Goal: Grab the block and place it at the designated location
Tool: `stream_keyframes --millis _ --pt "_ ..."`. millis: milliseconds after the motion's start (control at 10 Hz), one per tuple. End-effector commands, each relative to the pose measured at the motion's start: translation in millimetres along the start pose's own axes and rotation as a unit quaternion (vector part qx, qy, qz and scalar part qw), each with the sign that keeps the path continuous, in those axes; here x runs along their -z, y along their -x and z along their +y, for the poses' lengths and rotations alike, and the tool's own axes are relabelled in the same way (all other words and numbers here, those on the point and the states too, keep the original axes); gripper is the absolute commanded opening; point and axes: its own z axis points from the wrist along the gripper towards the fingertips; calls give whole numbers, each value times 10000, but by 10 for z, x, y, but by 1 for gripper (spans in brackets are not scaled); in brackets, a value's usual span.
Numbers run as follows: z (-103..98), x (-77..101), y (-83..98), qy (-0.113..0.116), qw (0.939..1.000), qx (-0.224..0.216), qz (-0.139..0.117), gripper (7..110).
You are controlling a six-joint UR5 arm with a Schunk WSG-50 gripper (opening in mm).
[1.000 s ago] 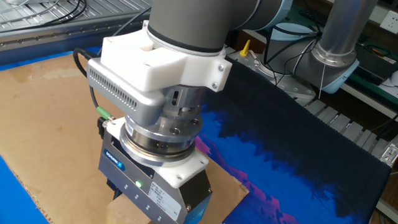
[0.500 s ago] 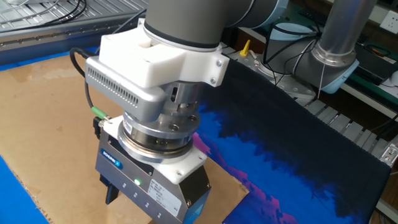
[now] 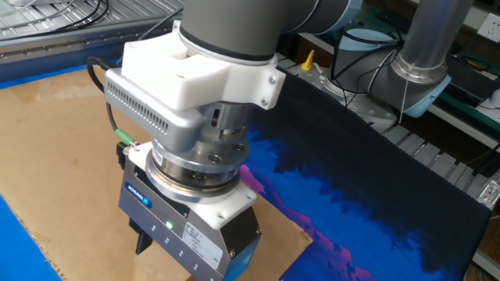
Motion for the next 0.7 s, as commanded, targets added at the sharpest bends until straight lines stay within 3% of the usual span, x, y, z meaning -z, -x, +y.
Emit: stream_keyframes --millis 0,200,300,400,500,600 --pt "38 10 3 121 9999 -81 15 7" --pt "65 0 -45 180 9998 -19 111 7" --pt "65 -4 -81 193 9996 11 187 22" --pt "63 1 -110 190 9995 20 256 22" --pt "-64 5 -96 -38 9996 126 241 88" --pt "-9 12 -84 99 9996 131 224 88"
